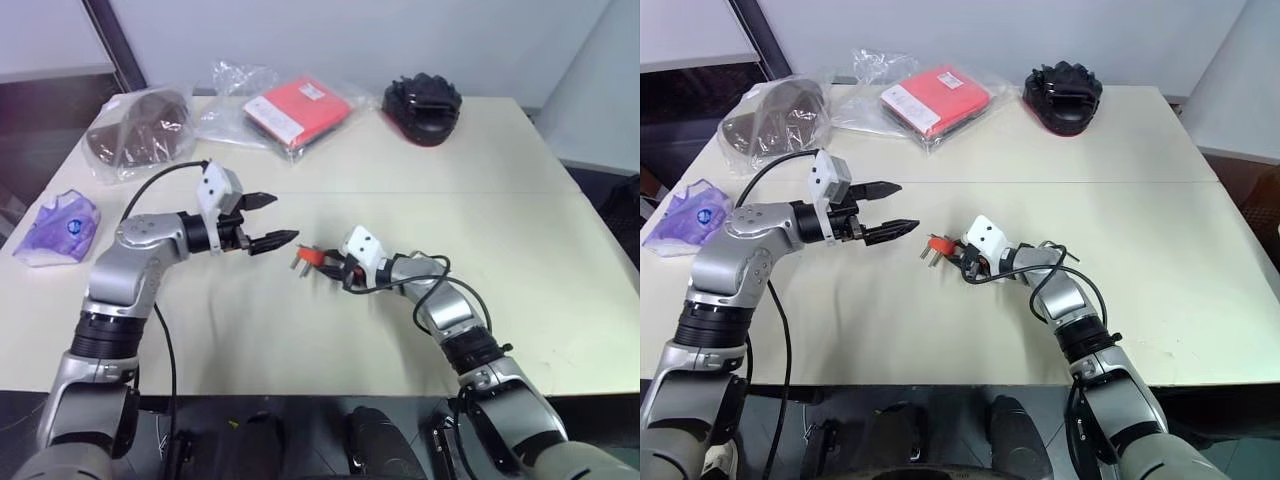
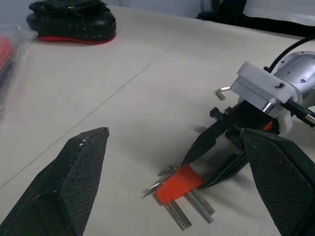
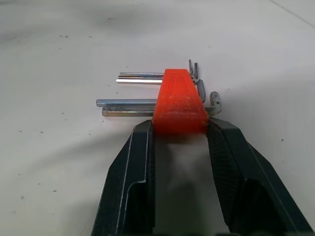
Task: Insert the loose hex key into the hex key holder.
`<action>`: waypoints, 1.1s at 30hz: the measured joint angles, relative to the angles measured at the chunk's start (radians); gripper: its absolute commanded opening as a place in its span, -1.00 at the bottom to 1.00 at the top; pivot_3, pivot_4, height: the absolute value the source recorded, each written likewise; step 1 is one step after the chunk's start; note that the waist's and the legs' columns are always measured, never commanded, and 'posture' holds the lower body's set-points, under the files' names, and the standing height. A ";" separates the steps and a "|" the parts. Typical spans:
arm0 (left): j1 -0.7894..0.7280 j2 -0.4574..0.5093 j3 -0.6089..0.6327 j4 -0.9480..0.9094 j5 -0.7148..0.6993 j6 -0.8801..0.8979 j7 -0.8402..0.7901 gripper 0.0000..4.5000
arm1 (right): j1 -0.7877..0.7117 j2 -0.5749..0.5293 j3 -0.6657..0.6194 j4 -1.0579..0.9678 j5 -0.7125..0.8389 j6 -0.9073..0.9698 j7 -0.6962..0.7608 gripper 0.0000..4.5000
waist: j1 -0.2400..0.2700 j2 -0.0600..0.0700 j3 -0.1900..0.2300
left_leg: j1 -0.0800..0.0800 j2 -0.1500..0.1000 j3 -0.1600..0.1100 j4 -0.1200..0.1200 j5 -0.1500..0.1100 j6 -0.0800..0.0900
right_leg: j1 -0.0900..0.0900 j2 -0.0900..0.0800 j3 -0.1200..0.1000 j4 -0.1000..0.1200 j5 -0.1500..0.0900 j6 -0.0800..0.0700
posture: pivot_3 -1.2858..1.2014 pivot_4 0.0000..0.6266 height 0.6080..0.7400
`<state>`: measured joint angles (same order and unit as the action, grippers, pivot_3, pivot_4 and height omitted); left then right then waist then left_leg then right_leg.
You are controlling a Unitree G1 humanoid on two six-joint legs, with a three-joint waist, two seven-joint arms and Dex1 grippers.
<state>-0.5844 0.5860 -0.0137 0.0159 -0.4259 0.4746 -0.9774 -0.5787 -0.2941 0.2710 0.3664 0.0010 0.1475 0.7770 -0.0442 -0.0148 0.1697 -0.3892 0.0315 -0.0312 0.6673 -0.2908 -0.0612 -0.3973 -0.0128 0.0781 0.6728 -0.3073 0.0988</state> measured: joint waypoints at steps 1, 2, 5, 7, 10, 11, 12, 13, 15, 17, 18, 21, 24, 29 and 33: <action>0.002 0.000 0.000 0.000 0.000 0.000 0.000 1.00 | 0.000 -0.001 0.002 0.000 -0.011 -0.010 -0.010 -0.57 | 0.000 0.000 0.000 | 0.000 0.000 0.000 0.000 0.000 0.000 | 0.000 0.000 0.000 0.000 0.000 0.000 | 0.03 -0.52 1.00; 0.002 -0.002 0.000 0.000 0.000 0.000 0.000 1.00 | 0.000 -0.007 0.009 -0.002 -0.030 -0.030 -0.024 -0.57 | 0.001 0.000 0.000 | 0.000 0.000 0.000 0.000 0.000 0.000 | 0.000 0.000 0.000 0.000 0.000 0.000 | 0.03 -0.52 1.00; 0.002 -0.008 0.000 0.000 -0.002 0.002 -0.003 1.00 | 0.012 -0.055 0.044 -0.045 -0.108 -0.107 -0.075 -0.57 | 0.005 0.000 0.000 | 0.000 -0.001 0.000 0.000 0.000 0.000 | 0.000 -0.001 0.000 0.000 0.000 0.000 | 0.03 -0.52 1.00; 0.002 -0.010 -0.001 0.000 -0.002 0.004 -0.005 1.00 | 0.023 -0.102 0.063 -0.090 -0.171 -0.149 -0.110 -0.57 | 0.009 0.000 0.000 | -0.001 -0.001 0.000 0.000 0.000 0.000 | 0.000 -0.001 0.000 0.000 0.000 0.000 | 0.03 -0.52 1.00; -0.003 -0.024 -0.003 0.003 -0.002 0.004 -0.013 1.00 | 0.030 -0.198 0.102 -0.150 -0.313 -0.244 -0.190 -0.57 | 0.012 0.000 0.000 | -0.001 -0.001 0.000 0.000 0.000 0.000 | 0.000 -0.002 0.000 -0.001 0.000 0.000 | 0.03 -0.52 1.00; -0.010 -0.032 -0.006 0.007 -0.002 0.003 -0.018 1.00 | 0.030 -0.236 0.118 -0.168 -0.370 -0.282 -0.225 -0.57 | 0.014 0.000 0.000 | -0.001 -0.001 0.000 0.000 0.000 0.000 | 0.000 -0.002 0.000 -0.001 0.000 0.000 | 0.03 -0.52 1.00; -0.017 -0.038 -0.008 0.011 -0.002 0.001 -0.022 1.00 | 0.028 -0.269 0.127 -0.177 -0.425 -0.312 -0.255 -0.57 | 0.016 0.000 0.000 | -0.001 -0.002 0.000 0.000 0.000 0.000 | 0.000 -0.001 0.000 -0.001 0.000 0.000 | 0.03 -0.52 1.00; -0.024 -0.045 -0.011 0.015 -0.002 0.000 -0.026 1.00 | 0.027 -0.305 0.133 -0.187 -0.482 -0.341 -0.291 -0.57 | 0.019 0.000 0.000 | -0.001 -0.002 0.001 0.000 0.000 0.000 | 0.000 -0.001 0.000 -0.002 0.000 0.000 | 0.03 -0.52 1.00; -0.037 -0.054 -0.013 0.027 -0.001 -0.002 -0.041 1.00 | 0.029 -0.358 0.136 -0.202 -0.575 -0.380 -0.347 -0.57 | 0.023 0.000 0.000 | -0.001 -0.002 0.001 0.000 0.000 0.000 | 0.000 -0.001 0.001 -0.002 0.000 0.000 | 0.03 -0.52 1.00; -0.052 -0.061 -0.016 0.043 -0.001 -0.005 -0.060 1.00 | 0.033 -0.395 0.133 -0.221 -0.643 -0.406 -0.396 -0.57 | 0.023 0.000 0.000 | -0.001 -0.001 0.001 0.000 0.000 0.000 | -0.001 -0.001 0.001 -0.002 0.000 0.000 | 0.03 -0.52 1.00; -0.056 -0.062 -0.016 0.047 -0.001 -0.006 -0.066 1.00 | 0.034 -0.403 0.130 -0.235 -0.661 -0.417 -0.412 -0.57 | 0.024 0.000 0.000 | -0.002 -0.001 0.001 0.000 0.000 0.000 | -0.001 0.000 0.001 -0.002 0.000 0.000 | 0.03 -0.52 1.00; -0.082 -0.077 -0.029 0.073 -0.001 -0.005 -0.093 1.00 | 0.046 -0.439 0.097 -0.319 -0.707 -0.457 -0.464 -0.57 | 0.023 0.000 0.000 | -0.002 -0.001 0.001 0.000 0.000 0.000 | -0.002 0.000 0.001 -0.002 0.000 0.000 | 0.03 -0.52 1.00; -0.100 -0.081 -0.031 0.087 -0.008 -0.001 -0.119 1.00 | 0.055 -0.462 0.057 -0.387 -0.728 -0.478 -0.487 -0.57 | 0.023 0.000 0.000 | -0.002 -0.001 0.001 0.000 0.000 0.000 | -0.002 0.000 0.001 -0.002 0.000 0.000 | 0.03 -0.52 1.00; -0.126 -0.094 -0.031 0.112 -0.040 0.014 -0.161 1.00 | 0.075 -0.493 0.003 -0.471 -0.733 -0.527 -0.495 -0.57 | 0.025 0.000 0.000 | -0.002 -0.001 0.001 0.000 0.000 0.000 | -0.002 0.000 0.001 -0.002 0.000 0.000 | 0.03 -0.52 1.00; -0.181 -0.116 -0.031 0.145 -0.054 0.021 -0.188 1.00 | 0.116 -0.515 -0.024 -0.542 -0.725 -0.614 -0.507 -0.57 | 0.027 0.000 0.000 | -0.002 -0.001 0.001 0.000 0.000 0.000 | -0.002 0.000 0.001 -0.002 0.000 0.000 | 0.03 -0.52 1.00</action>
<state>-0.7655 0.4697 -0.0445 0.1605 -0.4799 0.4954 -1.1652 -0.4629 -0.8087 0.2466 -0.1757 -0.7236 -0.4664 0.2704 -0.0175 -0.0151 0.1699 -0.3915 0.0304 -0.0297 0.6672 -0.2908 -0.0613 -0.3989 -0.0130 0.0793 0.6706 -0.3074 0.0989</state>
